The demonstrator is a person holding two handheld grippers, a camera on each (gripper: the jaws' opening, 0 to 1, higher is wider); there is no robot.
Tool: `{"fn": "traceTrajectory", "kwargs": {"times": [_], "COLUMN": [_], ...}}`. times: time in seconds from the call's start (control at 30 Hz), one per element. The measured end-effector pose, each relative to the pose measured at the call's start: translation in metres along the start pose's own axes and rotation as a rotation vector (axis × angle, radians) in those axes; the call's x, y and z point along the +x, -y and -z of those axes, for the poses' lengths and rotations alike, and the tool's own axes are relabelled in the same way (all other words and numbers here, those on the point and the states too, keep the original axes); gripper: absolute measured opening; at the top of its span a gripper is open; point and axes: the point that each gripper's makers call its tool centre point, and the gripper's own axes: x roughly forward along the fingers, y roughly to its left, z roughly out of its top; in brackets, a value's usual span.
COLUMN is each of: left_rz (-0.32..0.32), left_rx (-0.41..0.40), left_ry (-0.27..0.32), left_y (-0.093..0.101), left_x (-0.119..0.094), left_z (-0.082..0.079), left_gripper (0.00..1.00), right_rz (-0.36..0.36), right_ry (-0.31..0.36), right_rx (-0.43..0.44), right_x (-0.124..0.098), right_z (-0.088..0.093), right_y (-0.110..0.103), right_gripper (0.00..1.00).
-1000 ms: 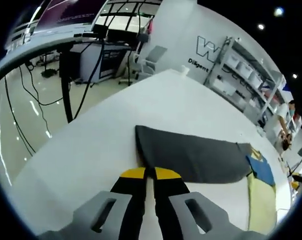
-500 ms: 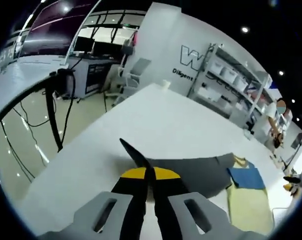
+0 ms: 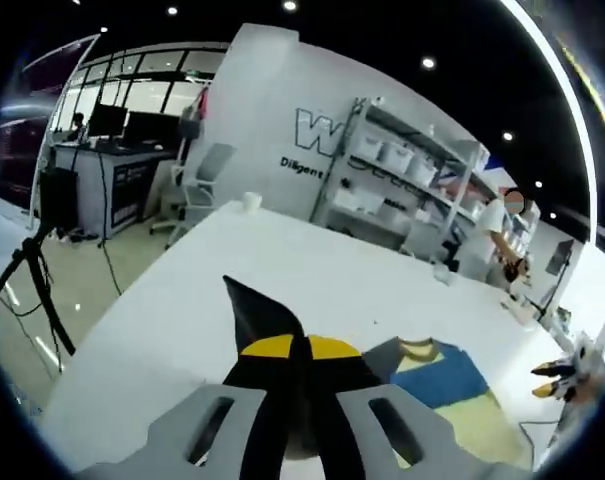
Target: Fold the garment on the visible template until the final outline fits inside the template.
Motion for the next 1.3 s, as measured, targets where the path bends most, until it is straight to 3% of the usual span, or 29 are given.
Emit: {"fn": "traceTrajectory", "kwargs": {"times": [0.23,0.4,0.87,1.3], "left_rz": [0.128,0.211,0.398,0.503], "left_rx": [0.061,0.111,0.190,0.212], "left_ry": [0.002,-0.019,-0.066,-0.098], "left_y": [0.055,0.095,0.203,0.273], "left_x": [0.028,0.049,0.084,0.107], "left_z": [-0.022,-0.025,-0.007,0.020], "left_gripper": [0.01,0.01,0.01,0.01], "right_rz": [0.013,0.019,0.026,0.028], "right_ry": [0.015,0.023,0.027,0.023], "right_rx": [0.024,0.037,0.057,0.066], "right_x": [-0.005,-0.009,-0.015,-0.017], "right_z": [0.003,0.006,0.010,0.015], "right_y": [0.001,0.003,0.009,0.013], "right_gripper": [0.30,0.32,0.32,0.32]}}
